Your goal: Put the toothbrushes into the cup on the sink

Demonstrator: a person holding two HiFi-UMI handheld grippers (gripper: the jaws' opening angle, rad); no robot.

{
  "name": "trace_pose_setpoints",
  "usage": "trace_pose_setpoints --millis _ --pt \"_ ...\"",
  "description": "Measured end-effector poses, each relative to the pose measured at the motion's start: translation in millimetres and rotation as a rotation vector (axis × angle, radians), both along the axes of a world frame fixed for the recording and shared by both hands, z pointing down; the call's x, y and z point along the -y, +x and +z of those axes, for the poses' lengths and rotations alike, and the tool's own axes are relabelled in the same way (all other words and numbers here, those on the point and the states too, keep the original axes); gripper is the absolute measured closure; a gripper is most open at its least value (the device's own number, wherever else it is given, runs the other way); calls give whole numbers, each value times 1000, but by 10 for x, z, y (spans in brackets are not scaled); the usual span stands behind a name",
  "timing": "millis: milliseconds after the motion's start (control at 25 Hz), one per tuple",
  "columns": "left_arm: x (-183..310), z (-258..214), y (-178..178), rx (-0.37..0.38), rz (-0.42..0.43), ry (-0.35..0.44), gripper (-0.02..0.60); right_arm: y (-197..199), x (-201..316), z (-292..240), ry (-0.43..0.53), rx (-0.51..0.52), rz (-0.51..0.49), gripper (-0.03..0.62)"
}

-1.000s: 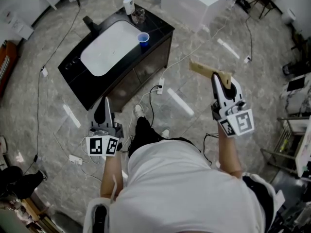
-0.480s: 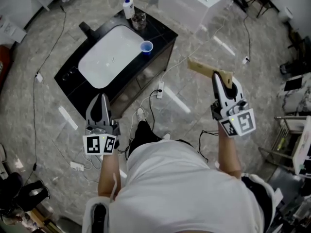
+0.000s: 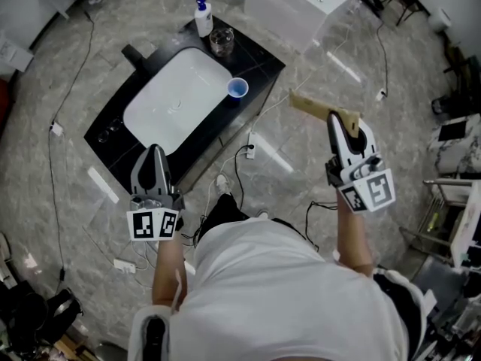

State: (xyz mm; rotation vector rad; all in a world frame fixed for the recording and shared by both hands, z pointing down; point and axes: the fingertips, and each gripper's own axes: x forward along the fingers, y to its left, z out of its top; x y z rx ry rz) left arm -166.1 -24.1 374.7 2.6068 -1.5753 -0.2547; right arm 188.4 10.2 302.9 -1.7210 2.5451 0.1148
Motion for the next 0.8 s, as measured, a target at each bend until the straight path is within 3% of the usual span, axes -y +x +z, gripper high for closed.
trace_pose_setpoints --millis 800 --pt "931 242 -199 -85 87 -38 579 -453 675 -144 -32 -78 56 520"
